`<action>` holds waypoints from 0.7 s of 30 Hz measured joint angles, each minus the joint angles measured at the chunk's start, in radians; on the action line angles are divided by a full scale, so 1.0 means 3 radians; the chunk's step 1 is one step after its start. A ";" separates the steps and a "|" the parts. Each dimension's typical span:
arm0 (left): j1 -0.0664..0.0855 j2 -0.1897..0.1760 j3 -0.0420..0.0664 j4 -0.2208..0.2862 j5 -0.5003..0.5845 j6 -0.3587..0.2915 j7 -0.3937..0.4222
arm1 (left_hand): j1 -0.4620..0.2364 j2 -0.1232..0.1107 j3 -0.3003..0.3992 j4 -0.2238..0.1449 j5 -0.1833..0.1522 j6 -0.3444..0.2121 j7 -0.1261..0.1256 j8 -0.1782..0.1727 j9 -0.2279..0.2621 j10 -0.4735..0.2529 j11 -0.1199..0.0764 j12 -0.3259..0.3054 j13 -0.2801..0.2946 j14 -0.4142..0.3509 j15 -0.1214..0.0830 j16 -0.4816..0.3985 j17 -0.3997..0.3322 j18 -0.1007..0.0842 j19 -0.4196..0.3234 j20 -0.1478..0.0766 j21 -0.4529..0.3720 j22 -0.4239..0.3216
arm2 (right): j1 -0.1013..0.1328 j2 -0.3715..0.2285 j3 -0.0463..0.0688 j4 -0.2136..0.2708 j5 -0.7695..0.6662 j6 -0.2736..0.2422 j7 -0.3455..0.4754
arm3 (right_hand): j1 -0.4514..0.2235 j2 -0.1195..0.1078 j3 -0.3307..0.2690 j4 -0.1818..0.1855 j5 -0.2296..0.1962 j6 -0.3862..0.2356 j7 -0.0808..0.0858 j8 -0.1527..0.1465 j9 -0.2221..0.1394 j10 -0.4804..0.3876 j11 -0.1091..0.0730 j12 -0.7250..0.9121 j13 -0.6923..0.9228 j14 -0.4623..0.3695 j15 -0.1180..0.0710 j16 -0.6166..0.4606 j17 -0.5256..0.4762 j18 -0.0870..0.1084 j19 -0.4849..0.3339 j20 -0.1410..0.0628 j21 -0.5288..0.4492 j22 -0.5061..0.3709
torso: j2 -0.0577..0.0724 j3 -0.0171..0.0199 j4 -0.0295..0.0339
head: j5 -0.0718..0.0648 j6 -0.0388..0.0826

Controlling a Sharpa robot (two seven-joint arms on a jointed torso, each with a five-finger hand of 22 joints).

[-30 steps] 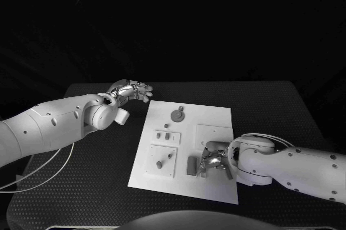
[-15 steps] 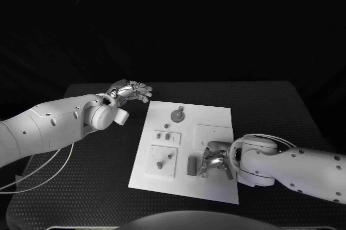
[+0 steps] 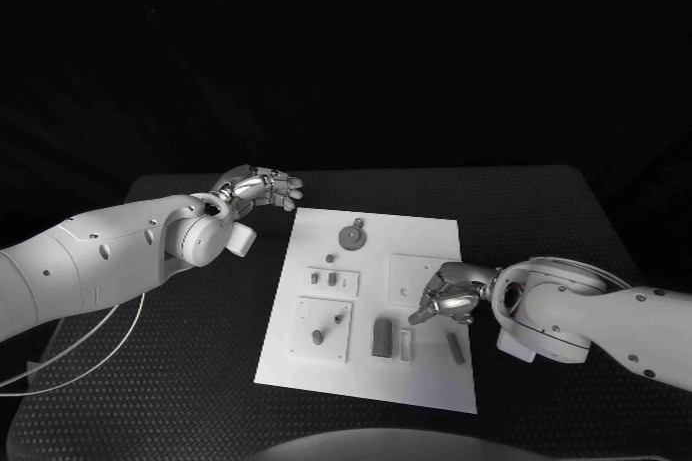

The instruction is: Assemble the parts on the task board

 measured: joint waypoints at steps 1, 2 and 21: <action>0.0000 0.0001 0.0000 0.0000 0.0000 0.0000 0.0000 | 0.0000 0.0000 0.0000 0.0000 0.0000 0.0000 0.0000 0.0000 0.0000 0.0000 0.0000 0.0000 0.0000 0.0000 0.0000 0.0000 0.0000 0.0000 0.0000 0.0000 0.0000 0.0000 | 0.0012 -0.0030 0.0000 -0.0012 0.0013 -0.0005 0.0020 | 0.0000 0.0000 0.0000 0.0000 0.0000 -0.0003 0.0003 0.0000 0.0000 0.0000 0.0000 0.0000 0.0005 0.0000 0.0000 0.0000 0.0000 0.0000 0.0000 0.0000 0.0000 0.0000 | 0.0000 0.0002 -0.0003 | -0.0002 0.0001; 0.0000 0.0003 0.0000 0.0000 0.0000 0.0000 0.0000 | 0.0000 0.0000 0.0000 0.0000 0.0000 0.0000 0.0000 0.0000 0.0000 0.0000 0.0000 0.0000 0.0000 0.0000 0.0000 0.0000 0.0000 0.0000 0.0000 0.0000 0.0000 0.0000 | 0.0033 -0.0072 0.0001 -0.0035 0.0028 0.0000 0.0051 | 0.0010 0.0010 0.0000 0.0000 -0.0003 -0.0004 0.0004 0.0000 0.0004 0.0000 0.0000 0.0004 0.0012 0.0000 0.0000 0.0000 0.0000 0.0000 0.0000 0.0000 0.0000 0.0000 | 0.0000 0.0004 -0.0004 | -0.0004 0.0002; -0.0001 0.0020 -0.0004 -0.0017 0.0000 0.0001 0.0001 | -0.0013 -0.0014 0.0000 0.0000 0.0000 0.0000 0.0000 0.0000 0.0000 0.0000 0.0000 0.0000 0.0000 0.0000 0.0000 0.0000 0.0002 0.0000 0.0000 0.0000 0.0000 0.0003 | -0.0020 -0.0302 -0.0006 -0.0003 -0.0530 0.0389 -0.0031 | 0.0021 0.0282 -0.0460 -0.0181 -0.0016 0.0029 -0.0030 0.0020 0.0063 0.0116 -0.0019 0.0053 0.0074 -0.0010 0.0012 0.0001 0.0026 0.0002 -0.0052 0.0015 0.0026 0.0007 | -0.0004 0.0006 -0.0012 | -0.0080 0.0002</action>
